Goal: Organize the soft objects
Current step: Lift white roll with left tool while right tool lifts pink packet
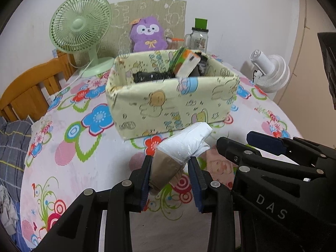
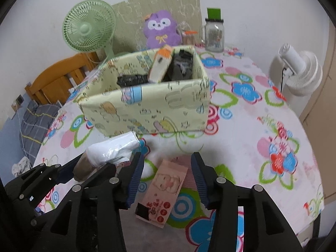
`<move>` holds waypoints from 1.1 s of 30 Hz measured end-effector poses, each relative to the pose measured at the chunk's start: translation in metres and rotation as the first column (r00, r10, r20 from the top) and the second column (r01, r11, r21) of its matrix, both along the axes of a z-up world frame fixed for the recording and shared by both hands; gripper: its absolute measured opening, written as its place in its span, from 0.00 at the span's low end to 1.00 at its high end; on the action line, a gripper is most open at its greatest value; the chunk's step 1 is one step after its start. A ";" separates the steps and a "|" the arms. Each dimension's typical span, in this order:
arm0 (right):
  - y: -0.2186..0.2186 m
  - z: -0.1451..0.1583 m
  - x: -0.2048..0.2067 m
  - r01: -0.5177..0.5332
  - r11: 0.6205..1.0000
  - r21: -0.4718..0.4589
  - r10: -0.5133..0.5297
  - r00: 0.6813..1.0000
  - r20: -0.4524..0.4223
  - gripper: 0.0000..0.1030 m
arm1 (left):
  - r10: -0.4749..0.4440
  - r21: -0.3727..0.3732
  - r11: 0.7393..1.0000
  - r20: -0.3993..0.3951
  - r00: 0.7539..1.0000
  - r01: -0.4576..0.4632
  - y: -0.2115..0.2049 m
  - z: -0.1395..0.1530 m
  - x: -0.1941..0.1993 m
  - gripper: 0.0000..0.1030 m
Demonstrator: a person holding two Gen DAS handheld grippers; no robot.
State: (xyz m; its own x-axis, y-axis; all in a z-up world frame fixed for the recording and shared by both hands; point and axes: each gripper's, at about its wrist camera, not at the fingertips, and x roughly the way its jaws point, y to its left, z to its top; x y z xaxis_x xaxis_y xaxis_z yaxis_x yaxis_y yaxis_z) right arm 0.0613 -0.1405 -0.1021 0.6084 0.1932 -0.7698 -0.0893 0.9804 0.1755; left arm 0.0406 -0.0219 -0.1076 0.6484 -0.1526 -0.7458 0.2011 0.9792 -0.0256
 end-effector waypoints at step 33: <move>0.024 -0.051 0.005 0.058 0.995 -0.086 -0.066 0.993 -0.101 0.46 | -0.031 0.042 0.999 -0.073 0.997 0.034 0.009 -0.044 0.006 0.33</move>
State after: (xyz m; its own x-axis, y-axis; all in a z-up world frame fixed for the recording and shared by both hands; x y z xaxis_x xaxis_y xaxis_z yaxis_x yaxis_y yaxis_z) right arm 0.0660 -0.1165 -0.1533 0.5335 0.0903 -0.8410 -0.0136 0.9951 0.0983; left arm 0.0471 -0.0128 -0.1519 0.5874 -0.1395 -0.7972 0.2318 0.9728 0.0006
